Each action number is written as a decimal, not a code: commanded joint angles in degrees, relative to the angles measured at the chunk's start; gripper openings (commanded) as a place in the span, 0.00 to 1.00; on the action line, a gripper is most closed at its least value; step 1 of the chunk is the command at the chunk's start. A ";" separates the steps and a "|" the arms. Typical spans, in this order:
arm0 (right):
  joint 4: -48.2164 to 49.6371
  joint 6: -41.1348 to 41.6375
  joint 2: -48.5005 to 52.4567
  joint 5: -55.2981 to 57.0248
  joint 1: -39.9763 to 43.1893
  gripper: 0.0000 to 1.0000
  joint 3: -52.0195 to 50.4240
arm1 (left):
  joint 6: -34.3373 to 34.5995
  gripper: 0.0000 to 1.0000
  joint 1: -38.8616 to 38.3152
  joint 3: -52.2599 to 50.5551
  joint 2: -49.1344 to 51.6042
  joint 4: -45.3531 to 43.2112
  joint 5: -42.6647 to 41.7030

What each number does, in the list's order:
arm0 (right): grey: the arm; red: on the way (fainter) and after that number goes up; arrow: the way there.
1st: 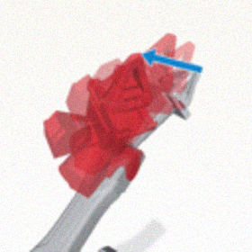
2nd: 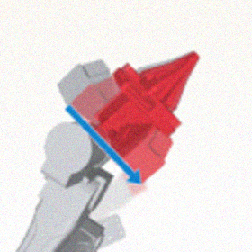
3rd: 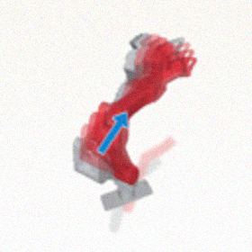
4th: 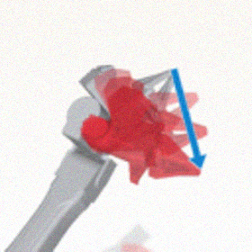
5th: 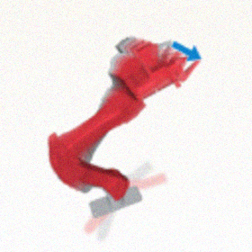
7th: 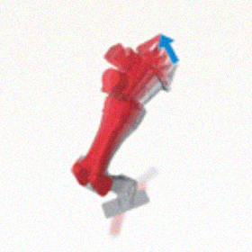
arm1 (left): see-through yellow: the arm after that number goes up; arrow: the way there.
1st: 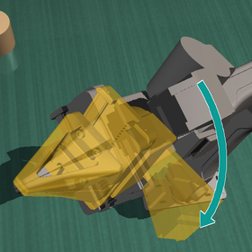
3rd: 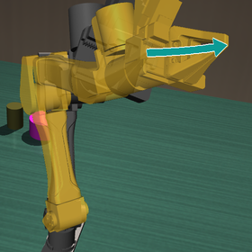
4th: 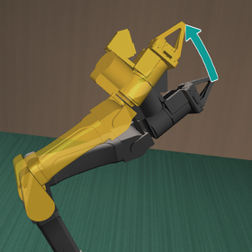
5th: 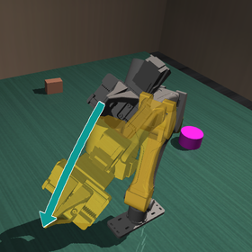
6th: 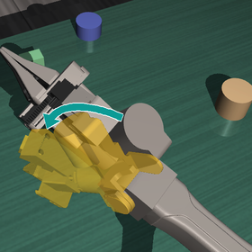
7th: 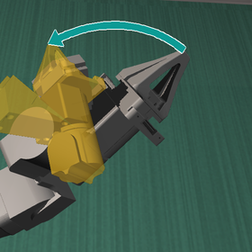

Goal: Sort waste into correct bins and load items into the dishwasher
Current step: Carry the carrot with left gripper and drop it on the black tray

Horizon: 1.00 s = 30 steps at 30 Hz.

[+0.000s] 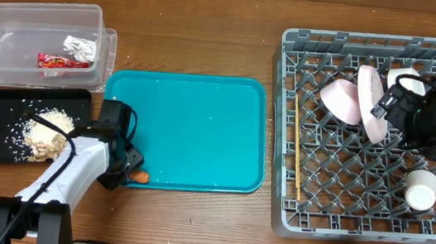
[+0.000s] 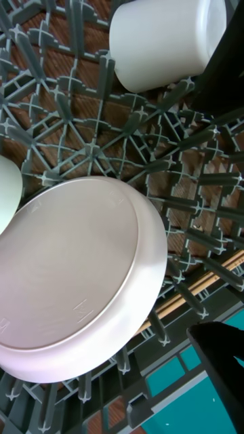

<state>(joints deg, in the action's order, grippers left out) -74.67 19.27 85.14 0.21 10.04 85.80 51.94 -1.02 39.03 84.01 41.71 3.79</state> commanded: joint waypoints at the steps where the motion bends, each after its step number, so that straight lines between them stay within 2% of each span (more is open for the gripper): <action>1: -0.04 -1.14 -0.15 -0.28 0.11 1.00 -0.02 | -1.51 0.36 0.26 -0.74 0.11 -0.98 1.57; 4: -0.07 -1.16 -0.15 -0.28 0.11 1.00 -0.02 | -4.13 0.25 0.26 -0.13 0.09 -1.70 1.57; 8: -0.09 -1.33 -0.15 -0.28 0.11 1.00 -0.02 | -7.82 0.04 0.26 3.06 0.09 -0.96 1.55; 13: -0.09 -1.33 -0.15 -0.28 0.11 1.00 -0.02 | -9.79 0.04 0.83 11.56 0.07 4.68 3.39; 14: -0.09 -1.36 -0.15 -0.28 0.11 1.00 -0.02 | -9.86 0.04 1.86 15.72 0.07 7.52 5.03; 18: -0.09 -1.44 -0.15 -0.28 0.11 1.00 -0.02 | -12.22 0.04 5.35 21.73 0.07 10.01 5.86; 24: -0.04 -1.55 -0.15 -0.28 0.11 1.00 -0.02 | -12.79 0.04 16.85 23.71 0.11 8.17 7.43; 30: -0.07 -1.53 -0.15 -0.31 0.11 1.00 -0.02 | -12.76 0.05 25.44 22.88 0.70 3.17 15.30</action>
<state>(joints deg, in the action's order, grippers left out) -75.00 19.00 85.14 0.23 10.04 85.80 40.18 21.47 61.93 84.14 47.18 12.75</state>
